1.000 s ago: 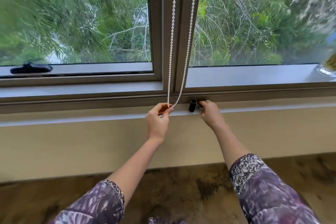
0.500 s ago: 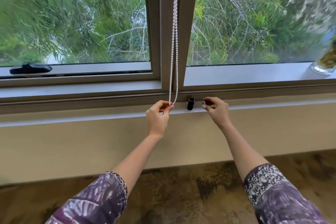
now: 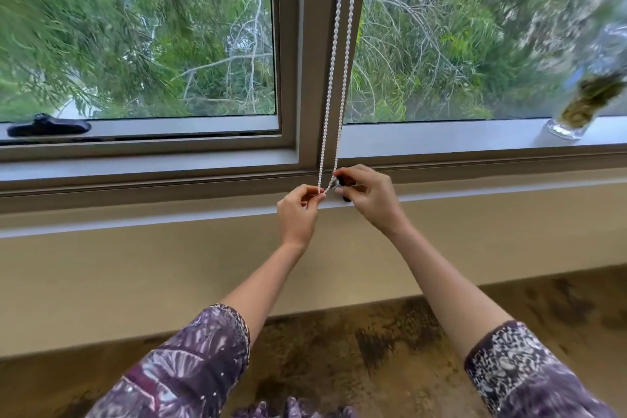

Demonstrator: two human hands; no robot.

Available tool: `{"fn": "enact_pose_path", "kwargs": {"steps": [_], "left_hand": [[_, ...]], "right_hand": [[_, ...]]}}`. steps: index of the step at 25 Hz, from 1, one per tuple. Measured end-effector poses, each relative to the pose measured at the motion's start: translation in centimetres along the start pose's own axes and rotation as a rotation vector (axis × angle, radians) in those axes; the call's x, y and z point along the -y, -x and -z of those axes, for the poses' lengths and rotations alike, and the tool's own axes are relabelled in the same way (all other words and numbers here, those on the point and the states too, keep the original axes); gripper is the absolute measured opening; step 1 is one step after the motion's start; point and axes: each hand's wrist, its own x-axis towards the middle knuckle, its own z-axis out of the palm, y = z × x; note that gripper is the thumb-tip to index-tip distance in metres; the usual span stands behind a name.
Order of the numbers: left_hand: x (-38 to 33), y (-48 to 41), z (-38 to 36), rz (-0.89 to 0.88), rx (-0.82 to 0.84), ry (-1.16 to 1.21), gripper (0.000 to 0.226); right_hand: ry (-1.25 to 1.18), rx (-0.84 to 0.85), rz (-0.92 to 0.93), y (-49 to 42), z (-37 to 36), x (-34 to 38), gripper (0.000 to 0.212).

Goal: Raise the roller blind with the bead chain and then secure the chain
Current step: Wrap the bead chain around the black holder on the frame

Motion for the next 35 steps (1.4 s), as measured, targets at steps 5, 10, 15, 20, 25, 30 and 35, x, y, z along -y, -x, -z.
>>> {"fn": "enact_pose_path", "kwargs": {"steps": [5, 10, 15, 20, 25, 30, 35], "left_hand": [[0.3, 0.2, 0.2, 0.027, 0.05, 0.062, 0.007], [0.6, 0.0, 0.6, 0.065, 0.114, 0.106, 0.009], [1.2, -0.3, 1.4, 0.122, 0.201, 0.128, 0.011], [1.0, -0.7, 2.2, 0.125, 0.258, 0.154, 0.018], [0.5, -0.7, 2.7, 0.079, 0.237, 0.205, 0.031], [-0.3, -1.2, 3.4, 0.078, 0.18, 0.33, 0.023], [-0.2, -2.0, 4.0, 0.12, 0.119, 0.336, 0.019]], "right_hand": [[0.321, 0.061, 0.041, -0.2, -1.1, 0.9, 0.029], [0.43, 0.095, -0.005, -0.2, -1.9, 1.2, 0.029], [0.483, 0.126, -0.044, -0.5, -3.0, 1.5, 0.024], [0.544, 0.173, -0.028, -1.1, -3.7, 1.9, 0.018], [0.63, 0.276, 0.026, -1.8, -3.8, 2.4, 0.01], [0.625, 0.301, 0.038, -2.3, -3.5, 2.9, 0.01], [0.575, 0.292, 0.024, -1.9, -3.3, 3.0, 0.012]]}}
